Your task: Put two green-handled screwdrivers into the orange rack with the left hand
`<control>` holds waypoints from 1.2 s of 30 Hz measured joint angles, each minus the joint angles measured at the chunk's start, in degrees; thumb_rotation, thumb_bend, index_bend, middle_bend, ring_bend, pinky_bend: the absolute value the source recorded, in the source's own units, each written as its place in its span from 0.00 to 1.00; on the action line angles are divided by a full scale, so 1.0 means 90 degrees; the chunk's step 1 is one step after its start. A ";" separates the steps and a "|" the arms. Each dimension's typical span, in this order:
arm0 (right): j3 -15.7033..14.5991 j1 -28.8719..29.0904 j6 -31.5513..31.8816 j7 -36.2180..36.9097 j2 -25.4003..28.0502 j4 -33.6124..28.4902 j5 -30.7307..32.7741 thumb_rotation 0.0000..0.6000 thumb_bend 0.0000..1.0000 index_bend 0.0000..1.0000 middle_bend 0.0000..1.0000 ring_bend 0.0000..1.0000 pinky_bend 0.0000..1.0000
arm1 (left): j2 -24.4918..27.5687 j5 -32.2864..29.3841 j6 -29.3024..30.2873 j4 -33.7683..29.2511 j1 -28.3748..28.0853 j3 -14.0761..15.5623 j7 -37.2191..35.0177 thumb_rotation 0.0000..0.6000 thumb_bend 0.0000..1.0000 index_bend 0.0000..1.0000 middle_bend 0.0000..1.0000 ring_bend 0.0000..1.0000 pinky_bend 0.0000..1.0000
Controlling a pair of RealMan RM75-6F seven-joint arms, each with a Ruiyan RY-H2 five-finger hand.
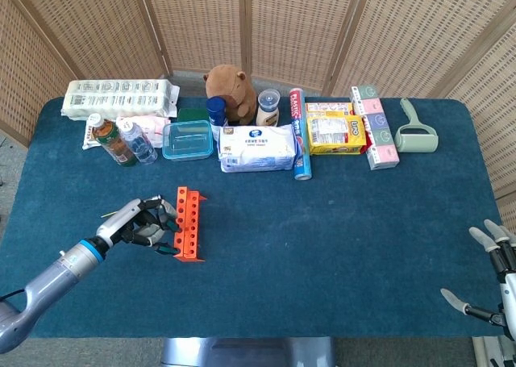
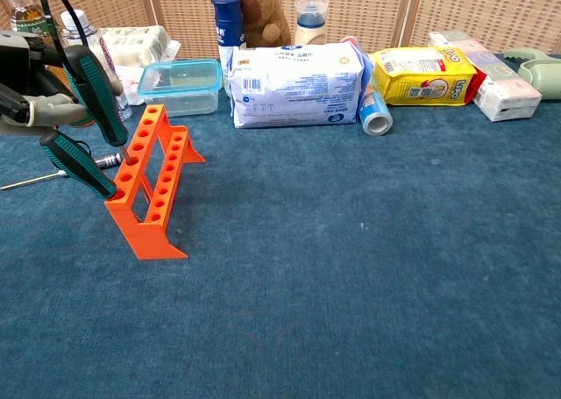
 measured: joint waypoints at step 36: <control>0.0005 -0.0011 0.0034 0.0076 0.0027 0.0007 -0.0015 0.83 0.00 0.14 0.06 0.00 0.00 | -0.0007 -0.0164 -0.0052 -0.0133 0.0030 -0.0134 0.0338 1.00 0.48 0.26 0.94 0.88 0.95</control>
